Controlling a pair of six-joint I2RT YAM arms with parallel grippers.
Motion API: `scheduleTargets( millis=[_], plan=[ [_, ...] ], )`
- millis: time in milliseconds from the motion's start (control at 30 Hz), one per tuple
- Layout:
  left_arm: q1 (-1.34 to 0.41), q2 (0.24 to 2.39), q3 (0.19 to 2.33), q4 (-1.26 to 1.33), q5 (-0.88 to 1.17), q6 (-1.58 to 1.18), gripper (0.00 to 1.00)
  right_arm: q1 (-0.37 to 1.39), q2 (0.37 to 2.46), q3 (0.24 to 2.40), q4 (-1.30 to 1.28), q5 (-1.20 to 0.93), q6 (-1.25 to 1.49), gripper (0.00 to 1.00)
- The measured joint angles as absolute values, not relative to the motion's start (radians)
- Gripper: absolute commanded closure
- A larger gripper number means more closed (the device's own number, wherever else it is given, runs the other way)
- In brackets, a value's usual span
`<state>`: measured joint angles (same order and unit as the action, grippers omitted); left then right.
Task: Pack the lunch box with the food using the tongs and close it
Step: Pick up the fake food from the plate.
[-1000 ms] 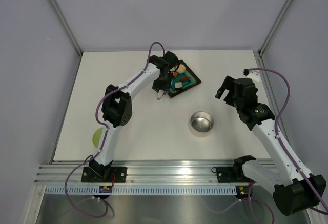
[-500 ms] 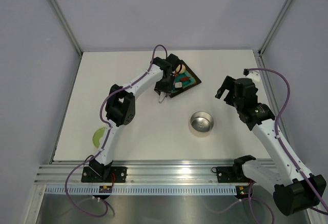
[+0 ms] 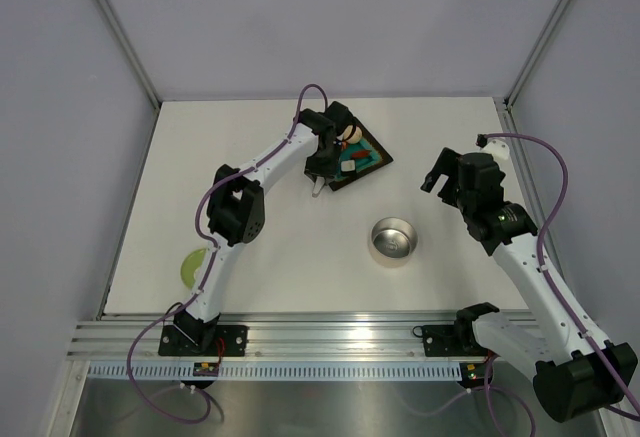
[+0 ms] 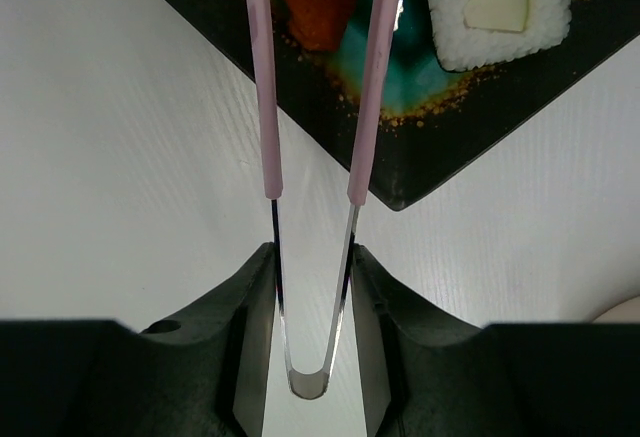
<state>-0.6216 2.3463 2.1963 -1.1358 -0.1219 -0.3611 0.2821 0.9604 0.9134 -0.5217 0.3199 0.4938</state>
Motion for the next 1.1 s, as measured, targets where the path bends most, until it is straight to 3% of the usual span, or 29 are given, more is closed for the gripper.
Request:
scheduleTargets(
  millis=[233, 367, 400, 467, 1100],
  plan=[
    [-0.622, 2.346, 2.197, -1.137, -0.12, -0.355, 0.72, 0.282, 0.96, 0.913, -0.522, 0.321, 0.494, 0.01],
    [-0.622, 2.346, 2.197, -1.137, -0.12, -0.354, 0.87, 0.282, 0.96, 0.913, -0.522, 0.322, 0.494, 0.01],
    [-0.622, 2.346, 2.197, -1.137, -0.12, -0.354, 0.95, 0.282, 0.96, 0.913, -0.522, 0.322, 0.494, 0.0],
    [-0.622, 2.346, 2.197, -1.137, -0.121, -0.354, 1.0, 0.282, 0.96, 0.913, -0.522, 0.322, 0.494, 0.0],
    [-0.627, 2.244, 2.175, -1.093, -0.103, -0.349, 1.0, 0.282, 0.96, 0.914, -0.522, 0.324, 0.494, 0.01]
  ],
)
